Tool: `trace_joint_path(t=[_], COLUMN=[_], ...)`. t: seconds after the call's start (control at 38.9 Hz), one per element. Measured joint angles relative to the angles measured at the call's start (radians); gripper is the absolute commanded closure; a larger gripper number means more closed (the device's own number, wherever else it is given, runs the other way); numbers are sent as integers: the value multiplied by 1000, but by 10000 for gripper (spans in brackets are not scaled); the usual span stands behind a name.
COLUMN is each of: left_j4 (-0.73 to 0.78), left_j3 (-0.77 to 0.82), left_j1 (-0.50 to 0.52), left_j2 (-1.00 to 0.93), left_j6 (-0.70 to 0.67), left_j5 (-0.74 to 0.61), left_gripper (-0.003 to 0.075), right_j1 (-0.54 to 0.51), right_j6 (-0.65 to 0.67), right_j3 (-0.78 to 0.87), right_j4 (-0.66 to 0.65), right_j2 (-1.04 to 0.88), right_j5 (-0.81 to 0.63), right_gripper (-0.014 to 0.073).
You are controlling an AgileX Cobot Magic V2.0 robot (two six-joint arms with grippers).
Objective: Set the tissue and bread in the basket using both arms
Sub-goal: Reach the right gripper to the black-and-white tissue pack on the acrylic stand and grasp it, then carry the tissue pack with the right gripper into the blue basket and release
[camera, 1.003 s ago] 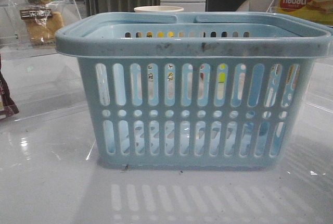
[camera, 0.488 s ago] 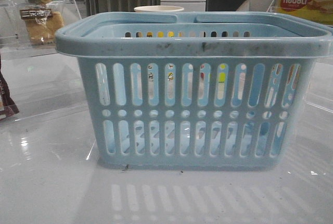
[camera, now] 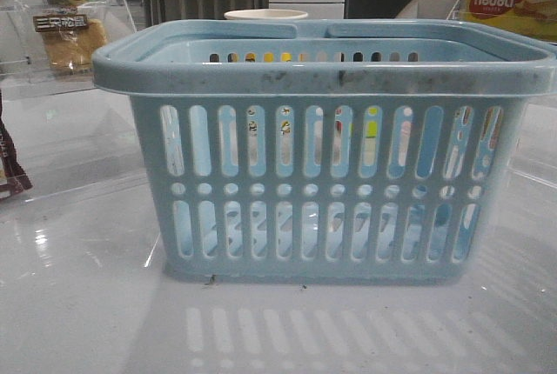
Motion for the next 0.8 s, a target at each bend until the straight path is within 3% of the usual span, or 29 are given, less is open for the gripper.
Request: trace_joint_path(t=[0.13, 0.28, 0.36, 0.8], left_j4=[0, 0, 0, 0], left_j3=[0, 0, 0, 0], left_j1=[0, 0, 0, 0], left_j2=[0, 0, 0, 0], left_j6=[0, 0, 0, 0], left_j5=[0, 0, 0, 0], left_gripper=[255, 255, 255, 255], right_j1=[0, 0, 0, 15], right_j6=[0, 0, 0, 0], right_j3=[-35, -54, -54, -74], right_j4=[0, 0, 0, -2], right_j2=[39, 61, 61, -50], right_j5=[-34, -48, -48, 5], right_gripper=[128, 330, 384, 391])
